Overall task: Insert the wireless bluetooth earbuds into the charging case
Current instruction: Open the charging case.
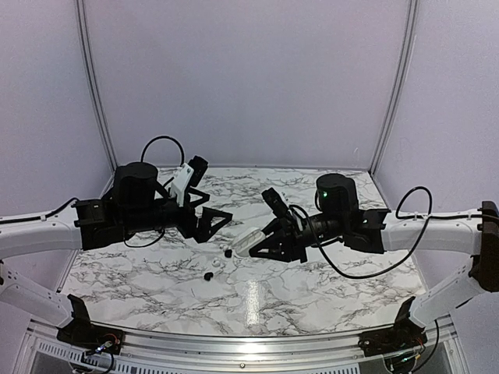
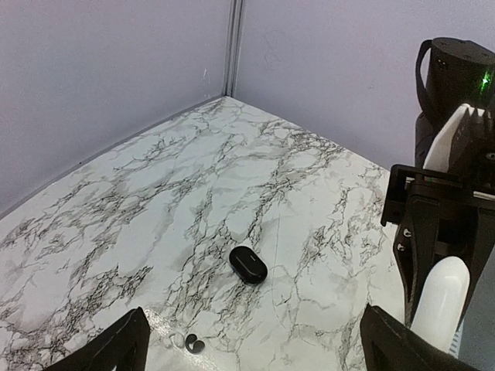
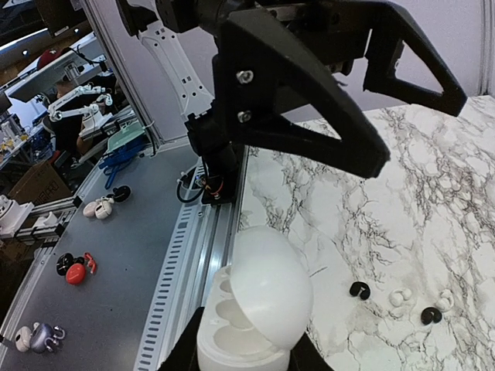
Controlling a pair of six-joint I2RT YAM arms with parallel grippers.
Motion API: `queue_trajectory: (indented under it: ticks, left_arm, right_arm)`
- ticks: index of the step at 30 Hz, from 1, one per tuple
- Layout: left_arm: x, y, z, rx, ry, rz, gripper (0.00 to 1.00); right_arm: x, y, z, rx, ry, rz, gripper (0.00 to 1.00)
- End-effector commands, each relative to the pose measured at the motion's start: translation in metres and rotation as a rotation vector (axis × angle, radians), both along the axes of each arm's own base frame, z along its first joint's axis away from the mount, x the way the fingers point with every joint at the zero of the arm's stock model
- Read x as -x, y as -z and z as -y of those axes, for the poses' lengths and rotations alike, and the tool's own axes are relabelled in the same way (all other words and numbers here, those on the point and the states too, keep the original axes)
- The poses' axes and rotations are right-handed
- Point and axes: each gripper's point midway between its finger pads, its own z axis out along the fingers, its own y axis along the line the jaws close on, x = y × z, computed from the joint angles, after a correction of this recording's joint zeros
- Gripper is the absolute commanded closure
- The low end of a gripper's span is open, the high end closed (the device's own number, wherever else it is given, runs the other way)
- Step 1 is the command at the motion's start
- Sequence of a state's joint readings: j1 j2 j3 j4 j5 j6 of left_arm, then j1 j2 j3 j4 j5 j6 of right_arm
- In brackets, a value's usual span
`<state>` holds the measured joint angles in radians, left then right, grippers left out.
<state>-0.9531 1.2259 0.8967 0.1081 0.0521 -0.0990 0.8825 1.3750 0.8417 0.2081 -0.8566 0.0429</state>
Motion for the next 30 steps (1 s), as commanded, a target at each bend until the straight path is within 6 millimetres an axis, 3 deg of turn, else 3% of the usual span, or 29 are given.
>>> queue_trajectory:
  ticks: [1, 4, 11, 17, 21, 30]
  left_arm:
    - [-0.011, -0.012, -0.012, 0.066, -0.054, -0.019, 0.01]
    - [-0.02, -0.007, -0.023, 0.094, -0.095, -0.074, 0.01]
    - [-0.017, 0.003, -0.051, 0.133, -0.202, -0.113, 0.01]
    - [0.046, -0.004, -0.006, 0.111, 0.223, -0.058, 0.01]
    - [0.057, 0.0, 0.015, 0.089, 0.286, -0.072, 0.02]
    - [0.053, 0.004, 0.036, 0.096, 0.309, -0.124, 0.28]
  right_arm:
    - [0.004, -0.02, -0.005, -0.057, -0.039, 0.044, 1.0]
    - [-0.002, -0.021, -0.003, -0.064, -0.017, 0.026, 1.0]
    - [-0.025, -0.014, 0.005, -0.055, 0.059, -0.018, 1.0]
    - [-0.029, -0.009, 0.003, -0.039, 0.061, -0.007, 1.0]
    - [-0.025, -0.008, 0.0, -0.032, 0.049, 0.009, 1.0]
    - [-0.012, -0.002, -0.009, 0.004, 0.016, 0.039, 1.0]
